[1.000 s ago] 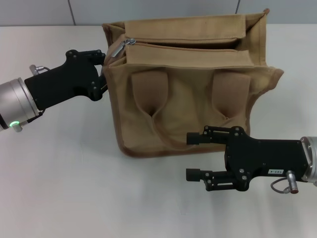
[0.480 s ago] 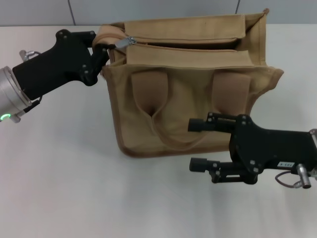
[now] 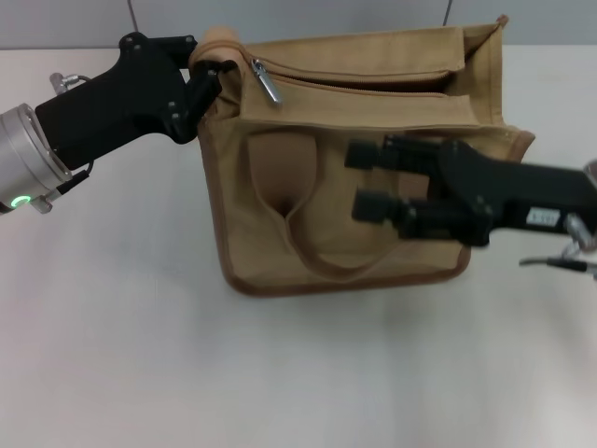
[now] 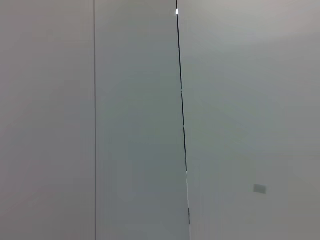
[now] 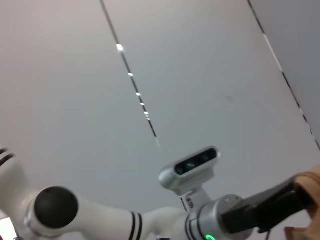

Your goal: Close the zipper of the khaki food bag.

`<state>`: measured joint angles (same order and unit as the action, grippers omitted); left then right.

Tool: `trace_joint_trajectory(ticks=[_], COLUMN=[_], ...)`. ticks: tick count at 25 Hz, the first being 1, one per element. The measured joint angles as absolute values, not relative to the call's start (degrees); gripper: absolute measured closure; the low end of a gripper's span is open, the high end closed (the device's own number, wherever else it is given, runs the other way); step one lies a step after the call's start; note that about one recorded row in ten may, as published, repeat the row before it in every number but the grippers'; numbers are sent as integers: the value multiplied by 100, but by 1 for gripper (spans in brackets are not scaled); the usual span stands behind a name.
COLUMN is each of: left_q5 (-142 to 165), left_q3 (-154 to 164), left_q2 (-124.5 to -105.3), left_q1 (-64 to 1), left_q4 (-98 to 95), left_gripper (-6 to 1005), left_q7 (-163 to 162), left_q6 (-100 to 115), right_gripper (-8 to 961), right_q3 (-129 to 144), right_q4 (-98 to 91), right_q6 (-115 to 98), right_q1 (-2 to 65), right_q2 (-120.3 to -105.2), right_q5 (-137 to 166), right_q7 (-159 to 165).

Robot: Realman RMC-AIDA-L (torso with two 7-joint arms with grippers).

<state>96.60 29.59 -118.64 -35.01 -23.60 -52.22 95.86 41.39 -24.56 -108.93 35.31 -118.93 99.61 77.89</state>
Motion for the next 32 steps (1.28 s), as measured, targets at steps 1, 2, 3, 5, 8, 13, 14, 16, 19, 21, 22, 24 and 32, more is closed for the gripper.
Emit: trace_joint_trajectory(ticks=[1,2,3,5,8,13,14,16,19,21,22,24,32], left_q5=[9632,9632,9625,9622,9617,9615,9614,9615,9615,9615,9615,9615,9615], left_q3=[2958,2958,2958,2963,2981,2968,2967,2969,2976,2976,2977,2980,2974], left_q2=[-11865,-11865,-11865,-11865,-11865,-11865,-11865,-11865,-11865,-11865,-11865,-11865,-11870], left_q1=[-3483,-3483,-3463,-3460,-3456,-3454,-3454,-3455,-3471,-3475,-3483,-3491,-3537], left_q4=[-2350,-2350,-2332,-2330,-2328,-2323,-2323,-2324,-2328,-2329,-2330,-2330,-2316], left_gripper=[997,996,995,994,993,990,989,988,986,985,984,983,979], left_q7=[-5229,-5229,-5208,-5199,-5192,-5191,-5190,-5189,-5188,-5187,-5183,-5179,-5169], left_q6=[9592,9592,9605,9617,9649,9699,9723,9731,9745,9748,9752,9757,9758], right_gripper=[356,357,358,360,363,368,369,371,473,574,624,629,645], right_q3=[4150,4150,4173,4181,4187,4258,4343,4401,4629,4681,4769,4831,4937], right_q4=[-2673,-2673,-2911,-3009,-3184,-3306,-3313,-3320,-3336,-3338,-3350,-3370,-3401], right_q6=[-10791,-10791,-10677,-10632,-10521,-10103,-9973,-9905,-9574,-9488,-9346,-9229,-9052], right_q1=[3621,3621,3722,3767,3881,4176,4258,4298,4415,4433,4453,4463,4558], right_q2=[-11889,-11889,-11885,-11885,-11882,-11855,-11853,-11854,-11886,-11891,-11897,-11901,-11928], right_q5=[9959,9959,9960,9961,9980,10000,10000,10000,10004,10004,10003,9990,9974], right_q7=[8253,8253,8619,8746,9036,9608,9684,9702,9750,9751,9752,9752,9715])
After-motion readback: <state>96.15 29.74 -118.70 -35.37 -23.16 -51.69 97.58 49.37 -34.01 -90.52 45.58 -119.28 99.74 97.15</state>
